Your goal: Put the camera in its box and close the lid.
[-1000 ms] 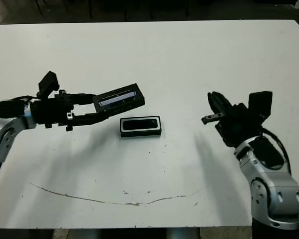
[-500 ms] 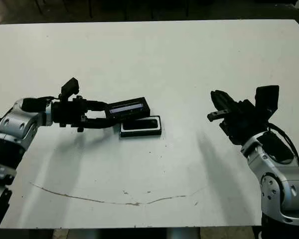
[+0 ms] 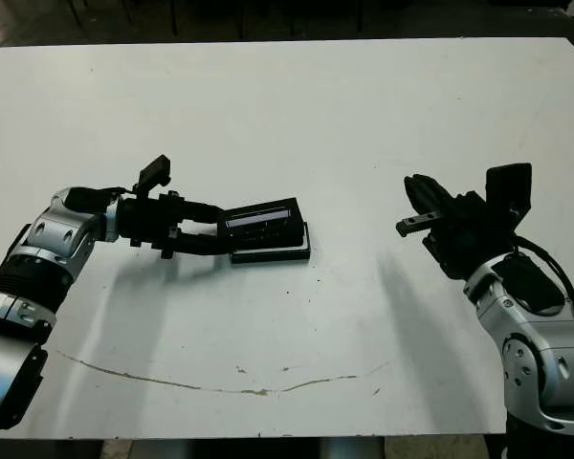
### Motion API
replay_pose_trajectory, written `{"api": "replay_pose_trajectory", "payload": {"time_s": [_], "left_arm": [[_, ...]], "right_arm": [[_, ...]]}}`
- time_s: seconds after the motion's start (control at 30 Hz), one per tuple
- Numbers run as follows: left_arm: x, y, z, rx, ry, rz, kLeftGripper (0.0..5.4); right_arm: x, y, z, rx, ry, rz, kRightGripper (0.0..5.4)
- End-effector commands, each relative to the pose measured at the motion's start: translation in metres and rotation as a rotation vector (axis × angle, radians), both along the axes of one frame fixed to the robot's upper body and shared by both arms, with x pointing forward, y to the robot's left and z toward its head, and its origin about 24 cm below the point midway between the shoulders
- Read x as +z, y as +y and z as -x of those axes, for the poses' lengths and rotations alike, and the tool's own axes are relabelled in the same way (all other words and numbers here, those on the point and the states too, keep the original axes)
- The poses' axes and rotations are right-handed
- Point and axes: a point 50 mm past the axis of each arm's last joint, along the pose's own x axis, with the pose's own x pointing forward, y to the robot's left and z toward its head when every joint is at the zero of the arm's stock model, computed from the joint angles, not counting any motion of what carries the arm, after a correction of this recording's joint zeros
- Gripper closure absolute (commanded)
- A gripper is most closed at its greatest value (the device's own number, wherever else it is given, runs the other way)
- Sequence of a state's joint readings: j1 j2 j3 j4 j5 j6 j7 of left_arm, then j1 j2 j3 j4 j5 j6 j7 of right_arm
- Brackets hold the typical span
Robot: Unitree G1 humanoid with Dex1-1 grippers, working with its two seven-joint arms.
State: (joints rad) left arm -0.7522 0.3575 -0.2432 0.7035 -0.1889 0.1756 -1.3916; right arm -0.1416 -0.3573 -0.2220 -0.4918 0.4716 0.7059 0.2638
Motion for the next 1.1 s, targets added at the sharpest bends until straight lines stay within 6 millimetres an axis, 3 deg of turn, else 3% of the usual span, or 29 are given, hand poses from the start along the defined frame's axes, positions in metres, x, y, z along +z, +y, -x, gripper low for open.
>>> {"api": "replay_pose_trajectory", "payload": {"time_s": [0.03,0.53,1.1], "left_arm": [[-0.009,0.003,0.004,-0.017,0.047,-0.04,2.72],[-0.017,0.005,0.009,-0.049,0.063,-0.107,2.72],[-0.031,-0.007,0.012,-0.047,-0.015,-0.237,2.72]], "right_arm": [[-0.005,-0.003,0.001,-0.009,0.027,0.019,5.4],[-0.003,-0.003,0.001,-0.005,0.026,0.033,5.4],[-0.001,-0.005,0.002,-0.002,0.026,0.053,5.4]]}}
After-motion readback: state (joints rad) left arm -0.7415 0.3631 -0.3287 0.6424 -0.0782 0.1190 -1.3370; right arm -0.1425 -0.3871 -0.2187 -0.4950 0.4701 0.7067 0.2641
